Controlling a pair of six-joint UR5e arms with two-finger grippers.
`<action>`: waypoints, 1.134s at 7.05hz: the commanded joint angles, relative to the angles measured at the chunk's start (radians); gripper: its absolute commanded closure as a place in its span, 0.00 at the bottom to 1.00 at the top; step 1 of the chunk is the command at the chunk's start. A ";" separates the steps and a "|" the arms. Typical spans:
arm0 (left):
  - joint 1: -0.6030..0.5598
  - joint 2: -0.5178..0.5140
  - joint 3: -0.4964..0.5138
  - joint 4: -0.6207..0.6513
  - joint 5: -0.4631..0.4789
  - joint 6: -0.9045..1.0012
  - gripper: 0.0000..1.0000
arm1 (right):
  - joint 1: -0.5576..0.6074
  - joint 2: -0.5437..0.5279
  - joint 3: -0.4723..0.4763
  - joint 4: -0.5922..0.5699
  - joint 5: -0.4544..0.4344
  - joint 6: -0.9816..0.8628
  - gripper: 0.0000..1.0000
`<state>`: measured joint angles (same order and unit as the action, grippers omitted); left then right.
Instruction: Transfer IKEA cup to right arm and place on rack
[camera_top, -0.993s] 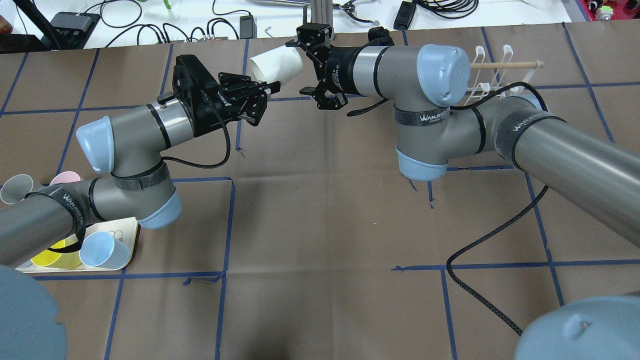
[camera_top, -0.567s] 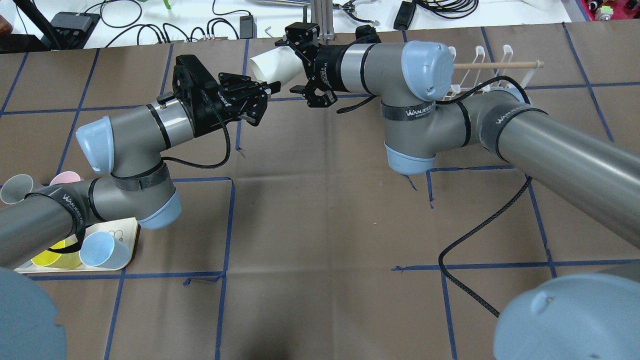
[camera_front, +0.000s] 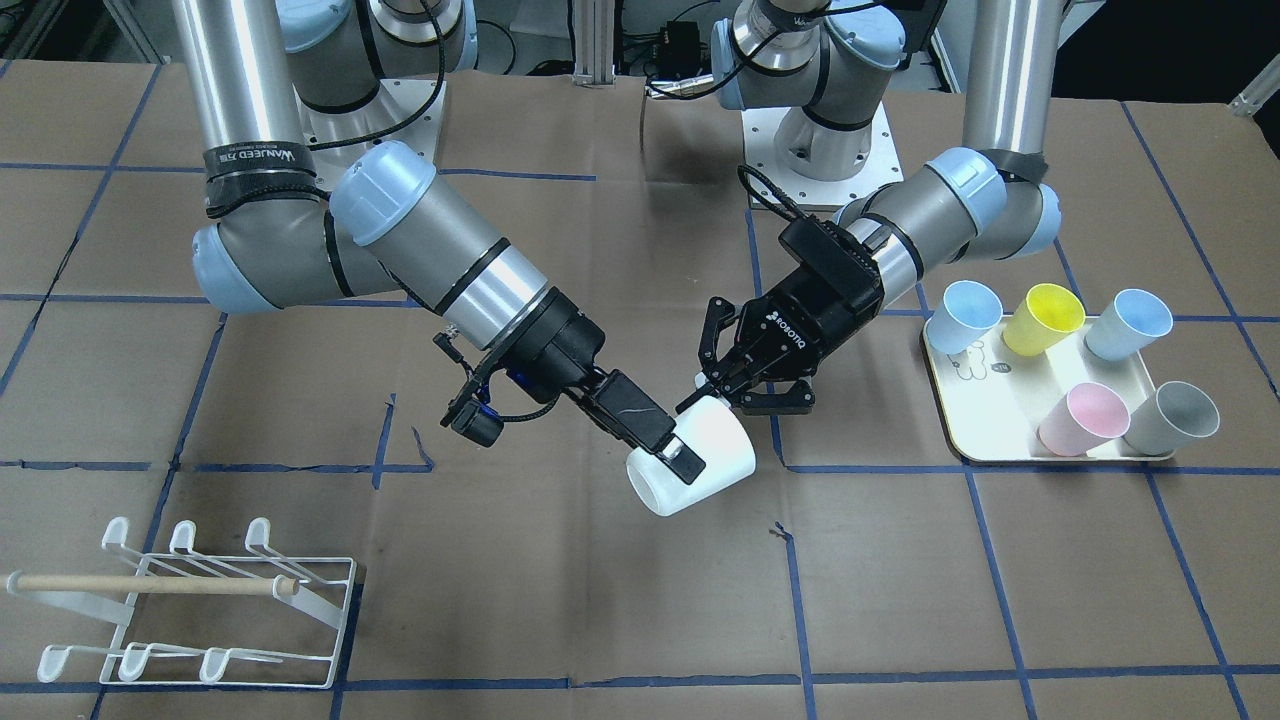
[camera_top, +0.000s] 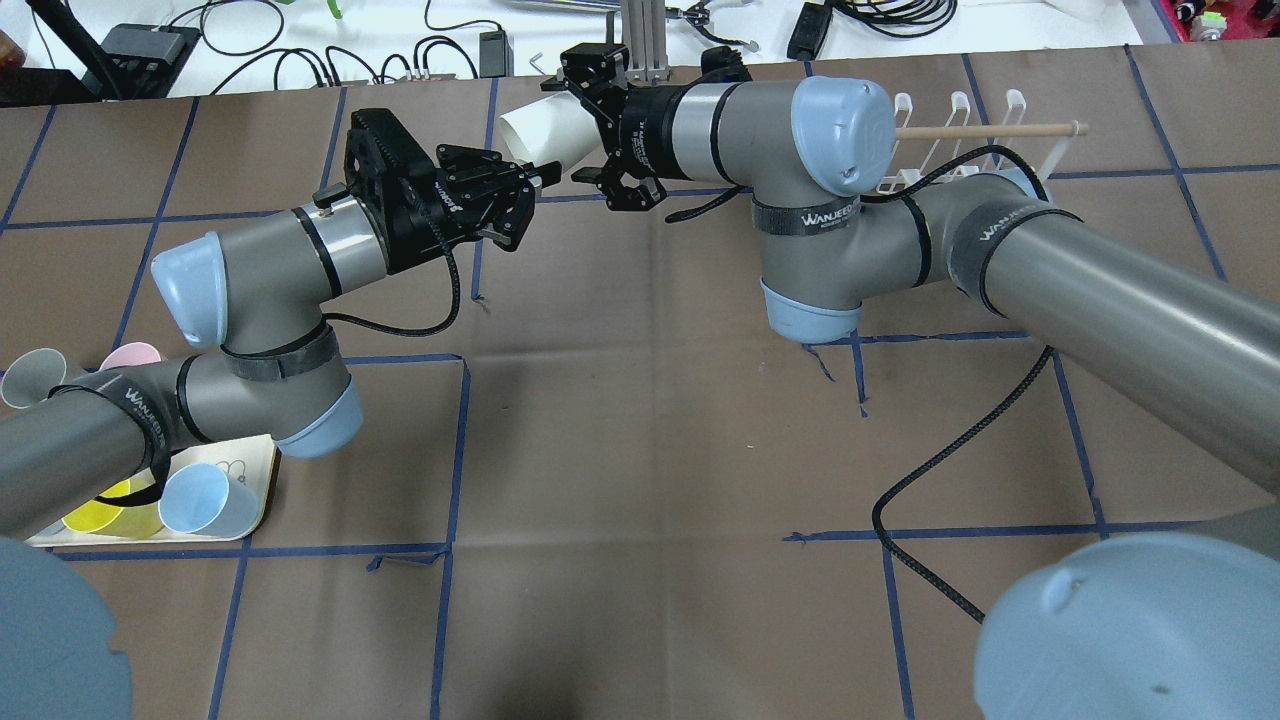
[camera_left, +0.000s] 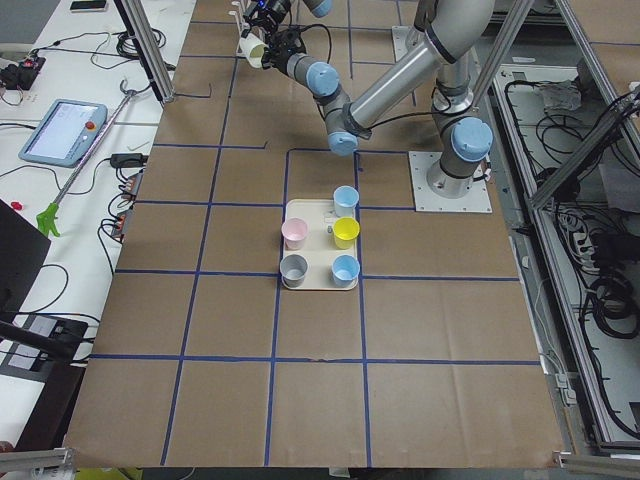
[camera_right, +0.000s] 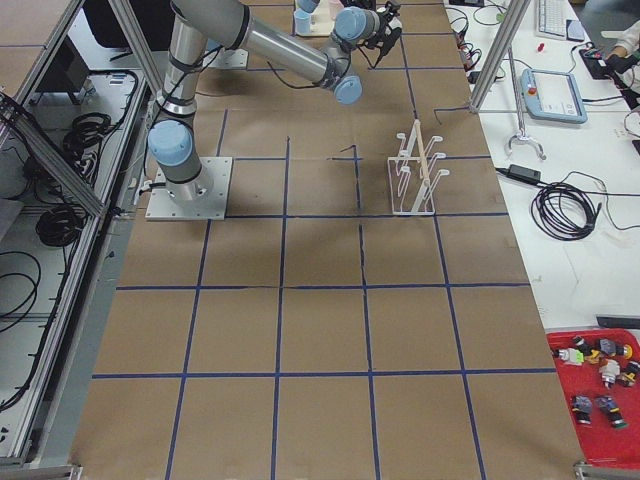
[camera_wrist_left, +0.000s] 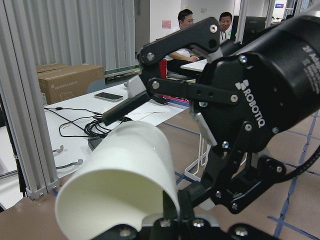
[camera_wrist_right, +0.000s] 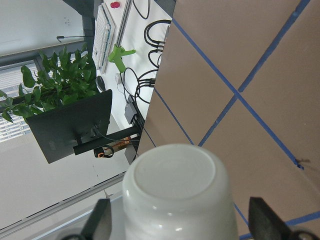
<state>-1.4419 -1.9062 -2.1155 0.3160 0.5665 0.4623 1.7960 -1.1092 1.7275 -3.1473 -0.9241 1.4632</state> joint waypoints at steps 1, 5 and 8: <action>0.000 0.001 -0.001 0.000 0.001 -0.001 0.99 | -0.001 0.003 -0.008 0.001 0.013 -0.003 0.46; 0.000 0.003 0.005 0.000 0.009 -0.016 0.83 | -0.001 0.002 -0.006 0.010 0.014 -0.006 0.59; 0.000 -0.007 0.006 0.005 0.009 -0.044 0.34 | -0.001 0.002 -0.006 0.010 0.016 -0.006 0.59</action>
<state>-1.4419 -1.9057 -2.1099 0.3171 0.5769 0.4257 1.7948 -1.1075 1.7211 -3.1371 -0.9087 1.4573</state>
